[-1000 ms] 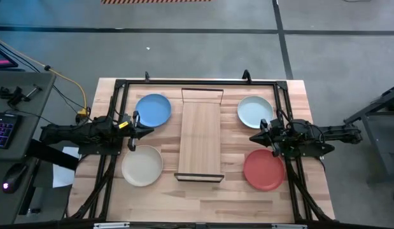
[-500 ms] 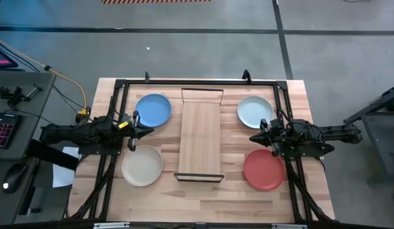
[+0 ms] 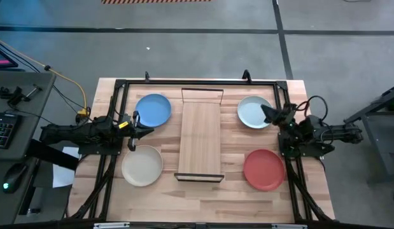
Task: Place and stack plates onto a shelf
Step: Put the white plate on the shelf
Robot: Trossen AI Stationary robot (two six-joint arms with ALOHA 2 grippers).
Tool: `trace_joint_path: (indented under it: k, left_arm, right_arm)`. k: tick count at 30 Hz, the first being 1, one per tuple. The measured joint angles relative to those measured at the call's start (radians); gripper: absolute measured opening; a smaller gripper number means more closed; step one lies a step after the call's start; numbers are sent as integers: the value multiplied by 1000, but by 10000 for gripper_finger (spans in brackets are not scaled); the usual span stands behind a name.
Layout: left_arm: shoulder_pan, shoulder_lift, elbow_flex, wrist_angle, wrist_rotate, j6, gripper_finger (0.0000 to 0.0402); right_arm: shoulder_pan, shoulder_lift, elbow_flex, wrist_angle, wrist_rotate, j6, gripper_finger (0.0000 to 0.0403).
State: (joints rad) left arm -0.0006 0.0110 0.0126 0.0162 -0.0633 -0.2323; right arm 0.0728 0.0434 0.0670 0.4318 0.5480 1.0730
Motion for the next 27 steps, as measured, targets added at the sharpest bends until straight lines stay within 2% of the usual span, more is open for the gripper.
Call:
trace_joint_path:
  k: [4,7,9,12,15,18,21,27]
  left_arm:
    - [0,0,0,0,0,0,1]
    - [0,0,0,0,0,0,1]
    - [0,0,0,0,0,0,1]
    - [0,0,0,0,0,0,1]
    - [0,0,0,0,0,0,1]
    - [0,0,0,0,0,0,1]
    - [0,0,0,0,0,0,1]
    - [0,0,0,0,0,0,1]
  right_arm:
    - [-1,121,130,-70,105,-65,8]
    - [-2,253,260,-194,199,-140,36]
    - [-16,355,351,-381,254,-106,65]
    - [-74,510,489,-802,277,132,112]
    - [-165,664,574,-1235,181,487,152]
    - [-241,789,588,-1467,-1,706,179]
    - [-278,883,562,-1527,-126,753,193]
    - [-314,1006,535,-1447,-171,783,197]
